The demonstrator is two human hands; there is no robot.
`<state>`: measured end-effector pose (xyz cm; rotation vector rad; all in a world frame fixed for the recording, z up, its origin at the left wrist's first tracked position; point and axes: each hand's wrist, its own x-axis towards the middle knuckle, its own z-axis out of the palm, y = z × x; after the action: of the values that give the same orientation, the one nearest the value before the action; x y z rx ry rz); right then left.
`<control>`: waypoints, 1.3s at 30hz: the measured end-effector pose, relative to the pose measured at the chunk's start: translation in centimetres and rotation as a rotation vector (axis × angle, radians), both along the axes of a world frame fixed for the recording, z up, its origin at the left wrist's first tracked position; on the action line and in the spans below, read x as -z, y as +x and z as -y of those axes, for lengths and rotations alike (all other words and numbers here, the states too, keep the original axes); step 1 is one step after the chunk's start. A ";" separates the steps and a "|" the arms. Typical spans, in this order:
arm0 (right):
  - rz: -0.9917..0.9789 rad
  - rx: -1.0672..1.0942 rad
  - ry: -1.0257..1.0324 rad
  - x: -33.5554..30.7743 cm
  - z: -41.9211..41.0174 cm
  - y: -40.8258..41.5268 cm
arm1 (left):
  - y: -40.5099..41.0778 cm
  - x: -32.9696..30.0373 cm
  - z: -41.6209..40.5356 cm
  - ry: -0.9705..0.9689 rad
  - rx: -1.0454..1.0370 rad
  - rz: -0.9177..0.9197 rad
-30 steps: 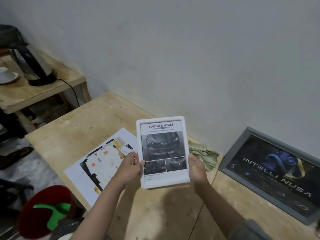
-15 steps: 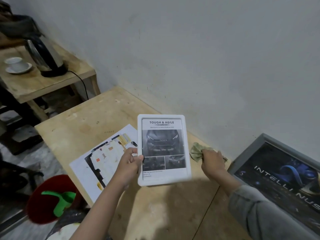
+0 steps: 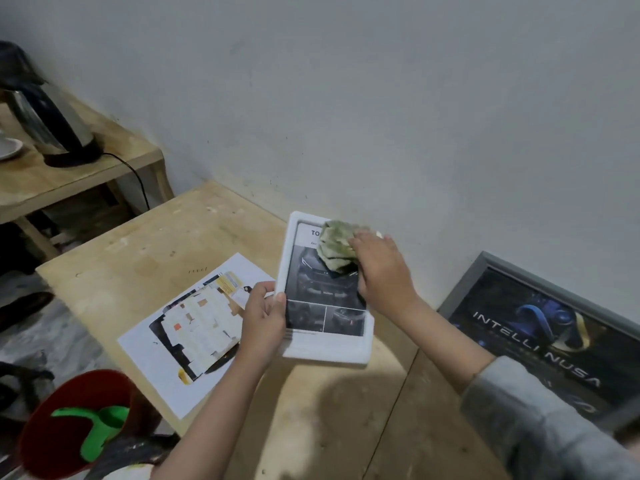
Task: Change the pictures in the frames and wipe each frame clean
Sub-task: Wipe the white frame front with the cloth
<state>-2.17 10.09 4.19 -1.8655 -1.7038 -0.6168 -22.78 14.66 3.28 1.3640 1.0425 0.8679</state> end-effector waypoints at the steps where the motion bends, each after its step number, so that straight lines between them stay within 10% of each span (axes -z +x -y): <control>1: 0.071 0.028 -0.046 0.3 0.1 -0.1 | 0.2 -0.3 0.3 0.023 -0.003 0.018; 15: 0.055 -0.112 -0.210 3.8 10.1 -3.1 | 1.5 -1.2 0.2 0.053 -0.019 0.025; 25: -0.604 -0.088 -0.570 -3.7 10.8 -3.1 | 2.0 -1.7 -0.3 0.082 -0.014 0.009; 30: -0.264 0.087 -0.182 -8.9 8.7 0.0 | 1.6 -2.2 -0.4 0.120 0.016 0.003; 39: 0.162 0.042 -0.175 -3.7 7.4 -0.4 | 1.0 -4.0 -0.8 0.060 -0.003 0.121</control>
<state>-2.60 2.69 7.85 -2.0245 -1.8788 -0.6705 -21.74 15.47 7.29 1.3434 0.9317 0.9785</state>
